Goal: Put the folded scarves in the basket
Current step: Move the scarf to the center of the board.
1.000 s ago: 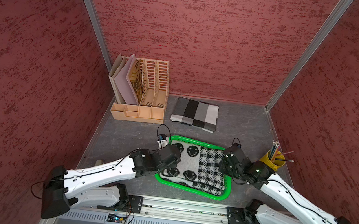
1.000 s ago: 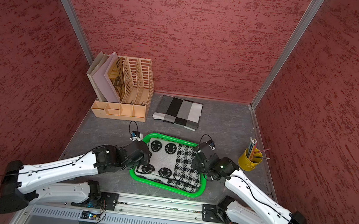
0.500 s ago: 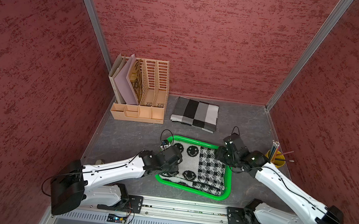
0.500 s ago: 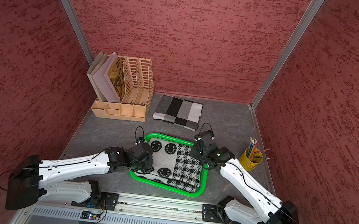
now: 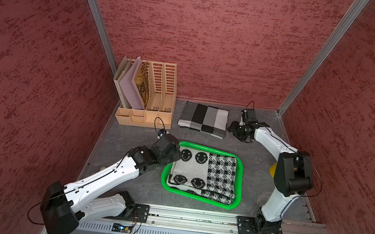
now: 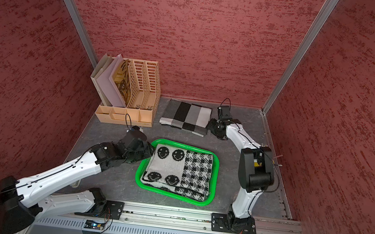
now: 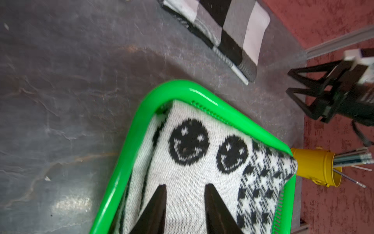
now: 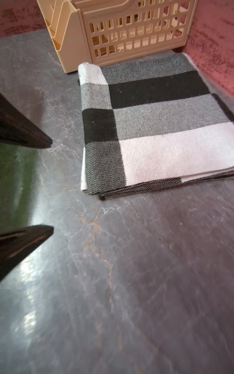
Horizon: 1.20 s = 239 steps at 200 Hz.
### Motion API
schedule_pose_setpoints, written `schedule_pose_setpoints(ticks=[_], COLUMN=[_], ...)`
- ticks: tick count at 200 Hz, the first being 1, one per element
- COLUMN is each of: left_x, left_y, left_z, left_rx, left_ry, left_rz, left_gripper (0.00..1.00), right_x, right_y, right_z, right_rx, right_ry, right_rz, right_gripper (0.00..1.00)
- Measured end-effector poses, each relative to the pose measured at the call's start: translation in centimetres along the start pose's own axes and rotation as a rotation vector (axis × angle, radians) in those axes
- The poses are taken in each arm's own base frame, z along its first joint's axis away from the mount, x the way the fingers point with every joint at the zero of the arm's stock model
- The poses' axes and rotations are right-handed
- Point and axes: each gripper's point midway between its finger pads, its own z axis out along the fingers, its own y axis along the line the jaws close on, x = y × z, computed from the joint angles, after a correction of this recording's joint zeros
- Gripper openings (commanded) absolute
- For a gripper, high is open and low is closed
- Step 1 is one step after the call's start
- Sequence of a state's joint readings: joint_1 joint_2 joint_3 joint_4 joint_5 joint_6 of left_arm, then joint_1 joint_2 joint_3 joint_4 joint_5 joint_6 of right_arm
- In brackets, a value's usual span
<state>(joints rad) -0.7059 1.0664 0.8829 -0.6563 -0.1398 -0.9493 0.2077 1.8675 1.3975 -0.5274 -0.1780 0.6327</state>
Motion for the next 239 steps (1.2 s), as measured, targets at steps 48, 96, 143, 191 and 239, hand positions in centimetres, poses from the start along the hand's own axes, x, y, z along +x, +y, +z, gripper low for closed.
schedule_pose_setpoints(ticks=[48, 96, 143, 191, 239], left_x=[-6.2, -8.1, -8.0, -7.8, -8.4], left_y=[1.6, 2.5, 2.7, 3.4, 3.4], left_z=[-0.3, 0.2, 0.3, 0.6, 1.7], left_rx=[-0.018, -0.021, -0.013, -0.017, -0.01], left_ry=[-0.081, -0.084, -0.069, -0.058, -0.055], left_rz=[-0.056, -0.067, -0.061, -0.065, -0.052], left_gripper=[0.36, 0.36, 0.38, 0.39, 0.52], right_x=[-1.2, -2.6, 1.7, 4.2, 7.4], right_y=[3.2, 10.8, 12.2, 10.2, 6.2], right_z=[3.5, 7.7, 13.6, 12.0, 8.7], right_rx=[-0.052, -0.175, -0.144, -0.053, 0.016], right_ry=[0.038, 0.055, 0.188, 0.253, 0.34], right_rz=[-0.128, -0.29, -0.404, -0.512, -0.598], right_gripper=[0.45, 0.46, 0.46, 0.45, 0.45])
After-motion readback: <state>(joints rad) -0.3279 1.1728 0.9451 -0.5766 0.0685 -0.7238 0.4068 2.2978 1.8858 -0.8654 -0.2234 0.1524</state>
